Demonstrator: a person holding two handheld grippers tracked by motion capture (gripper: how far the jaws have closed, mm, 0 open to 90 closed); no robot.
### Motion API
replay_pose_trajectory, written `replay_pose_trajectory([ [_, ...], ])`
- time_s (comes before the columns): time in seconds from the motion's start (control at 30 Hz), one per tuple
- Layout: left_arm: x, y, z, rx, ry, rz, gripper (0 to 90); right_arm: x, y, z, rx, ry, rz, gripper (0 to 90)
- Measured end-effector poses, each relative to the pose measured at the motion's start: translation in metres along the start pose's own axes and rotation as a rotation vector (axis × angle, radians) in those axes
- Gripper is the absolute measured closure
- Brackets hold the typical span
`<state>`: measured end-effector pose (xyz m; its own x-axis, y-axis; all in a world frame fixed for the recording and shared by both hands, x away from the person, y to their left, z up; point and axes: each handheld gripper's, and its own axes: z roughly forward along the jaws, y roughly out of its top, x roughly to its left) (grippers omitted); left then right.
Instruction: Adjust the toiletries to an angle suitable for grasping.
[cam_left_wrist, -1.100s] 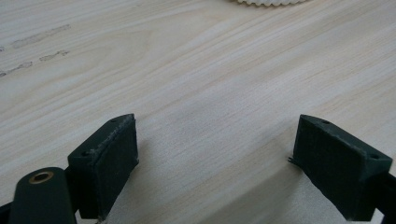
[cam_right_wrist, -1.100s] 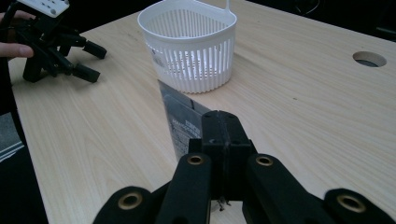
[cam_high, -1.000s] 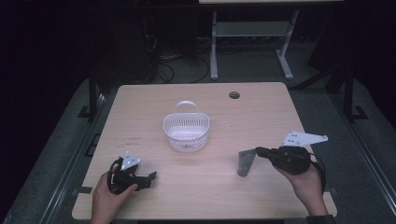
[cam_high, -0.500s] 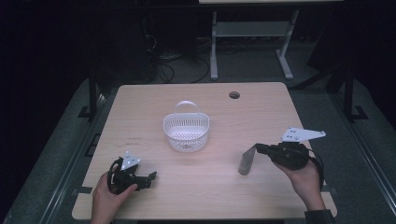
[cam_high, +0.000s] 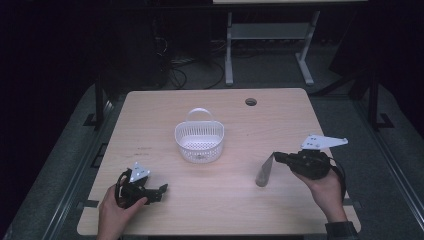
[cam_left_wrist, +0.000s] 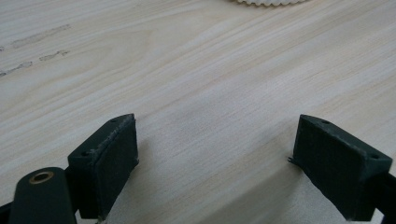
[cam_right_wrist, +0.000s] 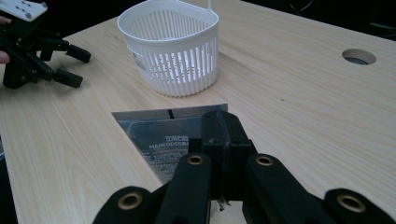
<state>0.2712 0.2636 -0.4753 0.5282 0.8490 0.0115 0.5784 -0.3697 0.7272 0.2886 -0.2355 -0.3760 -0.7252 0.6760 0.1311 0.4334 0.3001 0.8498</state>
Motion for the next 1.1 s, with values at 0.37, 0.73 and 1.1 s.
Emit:
replay_pose_trajectory([
  [0.37, 0.000, 0.000, 0.000, -0.001, -0.001, -0.001, 12.8, -0.002, -0.003, -0.013, -0.005, -0.017, 0.030, 61.2],
  [0.73, 0.000, 0.000, 0.000, -0.003, 0.000, -0.003, 12.8, 0.010, 0.010, -0.020, 0.068, -0.015, 0.032, 32.3],
  [1.1, 0.000, 0.000, 0.000, 0.000, -0.002, -0.001, 12.8, 0.018, 0.022, -0.010, 0.110, -0.036, 0.015, 15.6],
])
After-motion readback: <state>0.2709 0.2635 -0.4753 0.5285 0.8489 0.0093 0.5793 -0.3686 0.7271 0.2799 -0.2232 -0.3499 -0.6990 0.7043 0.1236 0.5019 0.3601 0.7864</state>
